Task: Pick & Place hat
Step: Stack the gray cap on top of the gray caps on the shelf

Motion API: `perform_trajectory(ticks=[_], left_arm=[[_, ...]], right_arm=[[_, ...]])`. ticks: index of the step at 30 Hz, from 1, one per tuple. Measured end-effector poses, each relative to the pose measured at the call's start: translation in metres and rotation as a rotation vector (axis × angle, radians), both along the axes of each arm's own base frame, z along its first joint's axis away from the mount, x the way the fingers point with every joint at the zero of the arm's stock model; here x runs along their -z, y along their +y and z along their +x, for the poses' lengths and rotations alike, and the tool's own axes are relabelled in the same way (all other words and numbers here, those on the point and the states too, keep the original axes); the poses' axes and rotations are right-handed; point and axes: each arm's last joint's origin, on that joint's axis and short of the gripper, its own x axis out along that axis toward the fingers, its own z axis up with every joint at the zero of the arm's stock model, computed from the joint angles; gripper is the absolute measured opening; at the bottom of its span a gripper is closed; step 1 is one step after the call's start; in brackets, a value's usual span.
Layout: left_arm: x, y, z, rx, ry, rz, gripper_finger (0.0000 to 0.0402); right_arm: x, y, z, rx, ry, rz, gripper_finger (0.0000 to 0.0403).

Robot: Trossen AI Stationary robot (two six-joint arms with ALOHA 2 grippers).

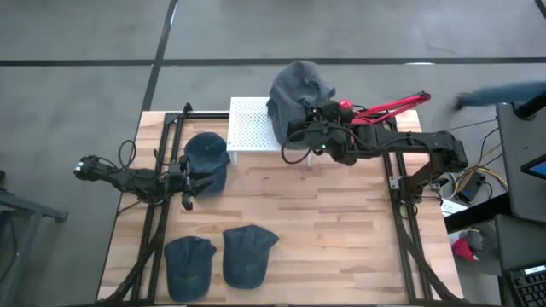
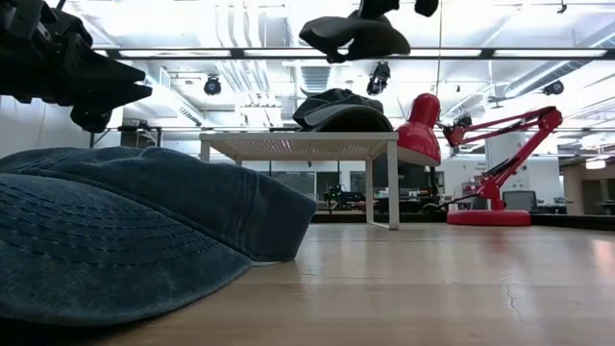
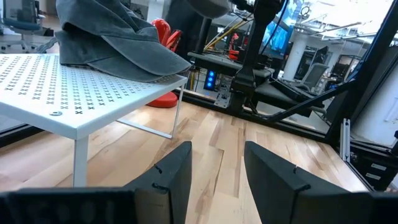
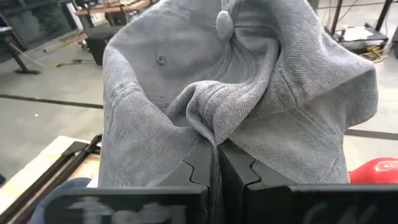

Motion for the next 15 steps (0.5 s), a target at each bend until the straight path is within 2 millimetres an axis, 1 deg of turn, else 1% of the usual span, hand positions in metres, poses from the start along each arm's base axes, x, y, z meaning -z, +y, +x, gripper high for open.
perform_trajectory(ticks=[5,15], left_arm=[[0.000,0.000,0.000,0.000,0.000,0.000,0.0149],[0.000,0.000,0.000,0.000,0.000,0.000,0.0149]], right_arm=[[0.011,-0.011,0.008,-0.006,0.037,0.031,0.0008],[0.029,-0.030,0.019,0.058,0.086,0.046,0.0008]])
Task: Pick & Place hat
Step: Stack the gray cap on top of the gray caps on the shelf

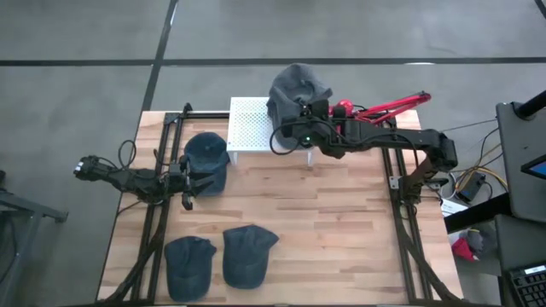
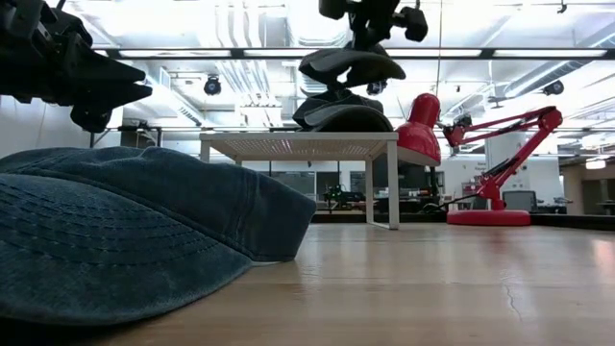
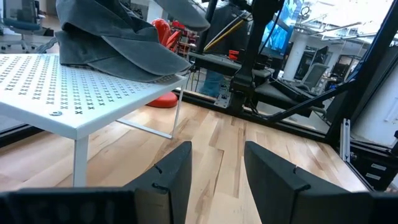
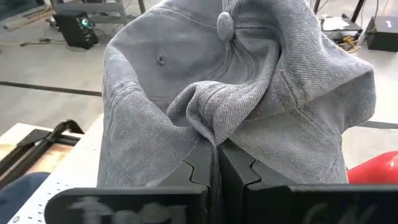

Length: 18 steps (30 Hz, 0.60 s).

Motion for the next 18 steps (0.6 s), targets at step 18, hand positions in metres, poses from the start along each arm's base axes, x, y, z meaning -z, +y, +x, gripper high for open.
perform_trajectory(ticks=[18], left_arm=[[0.000,0.000,0.000,0.000,0.000,0.000,0.0149]], right_arm=[[0.028,-0.013,0.011,0.045,0.059,0.046,0.0009]])
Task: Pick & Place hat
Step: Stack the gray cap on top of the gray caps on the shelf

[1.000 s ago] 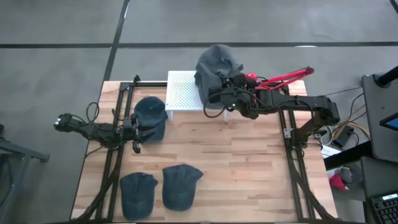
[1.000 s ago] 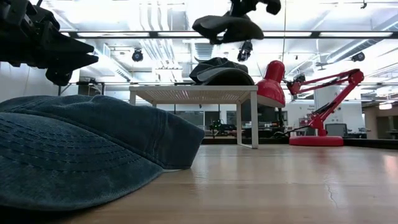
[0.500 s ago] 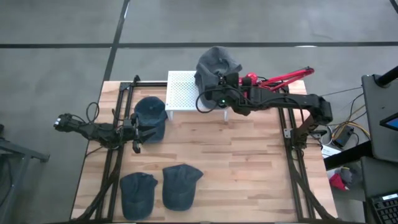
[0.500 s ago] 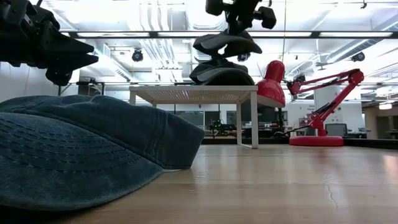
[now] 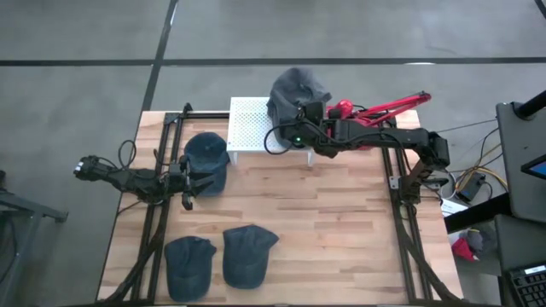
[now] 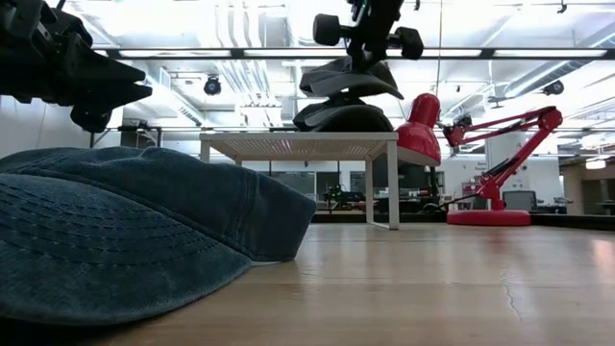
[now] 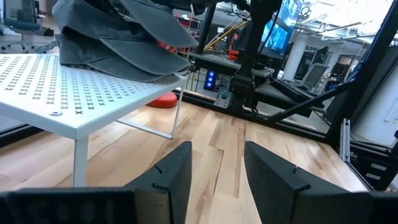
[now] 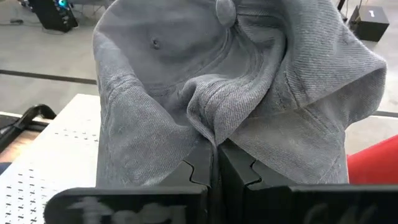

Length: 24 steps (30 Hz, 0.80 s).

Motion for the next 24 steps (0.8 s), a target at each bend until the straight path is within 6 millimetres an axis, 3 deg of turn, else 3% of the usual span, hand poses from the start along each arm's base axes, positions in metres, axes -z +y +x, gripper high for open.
perform_trajectory(ticks=[24], left_arm=[[0.000,0.000,0.000,0.000,0.000,0.000,0.0149]], right_arm=[[0.002,-0.010,-0.002,-0.006,-0.019,0.066,0.0106]])
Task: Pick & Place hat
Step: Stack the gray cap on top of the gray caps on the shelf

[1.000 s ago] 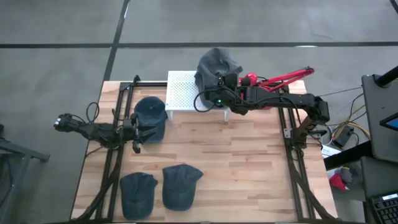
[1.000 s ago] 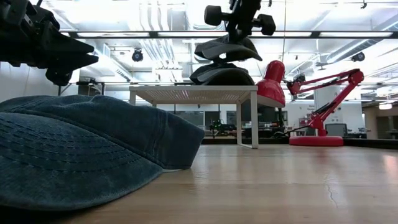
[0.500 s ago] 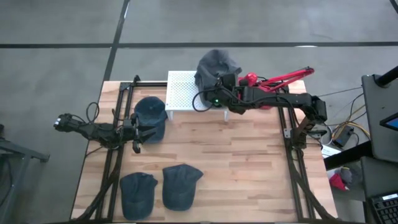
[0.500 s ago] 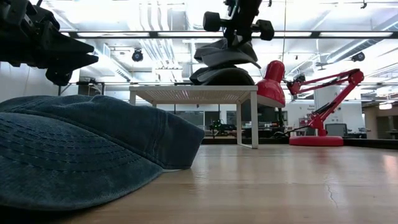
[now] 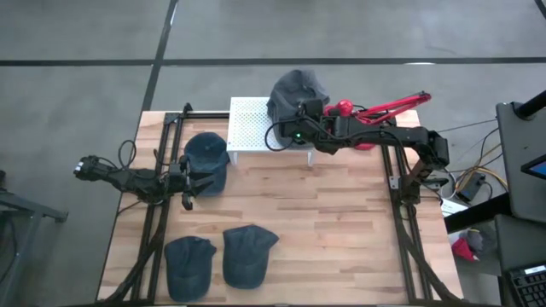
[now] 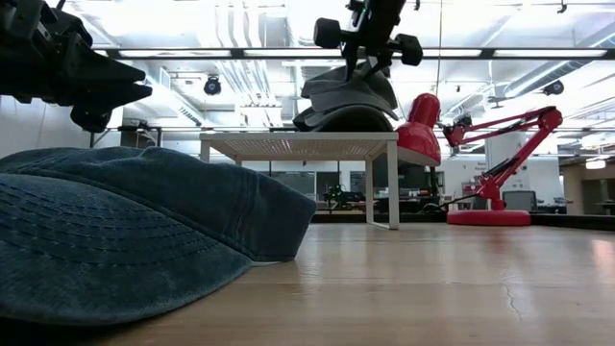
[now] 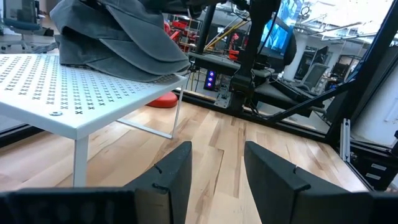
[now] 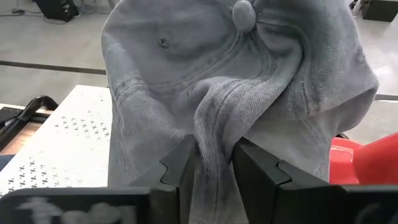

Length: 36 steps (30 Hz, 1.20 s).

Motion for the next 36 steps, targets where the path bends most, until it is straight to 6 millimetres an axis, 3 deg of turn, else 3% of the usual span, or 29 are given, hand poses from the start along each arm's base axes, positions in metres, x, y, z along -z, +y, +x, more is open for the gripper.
perform_trajectory(ticks=[10,19,27,36], left_arm=[[0.000,0.000,0.000,0.000,0.000,0.000,0.0149],[0.000,0.000,0.000,0.000,0.001,0.000,0.0149],[0.000,0.000,0.000,0.000,0.001,0.001,0.0149],[0.000,0.000,0.000,0.000,0.000,-0.002,0.0149]], right_arm=[[-0.004,0.001,-0.003,-0.003,-0.011,-0.001,0.0158],[-0.022,0.004,-0.013,-0.045,-0.032,-0.016,0.0187],[-0.035,-0.005,-0.009,-0.073,-0.044,-0.118,0.0168],[-0.049,-0.046,-0.013,-0.039,-0.035,-0.223,0.0117]])
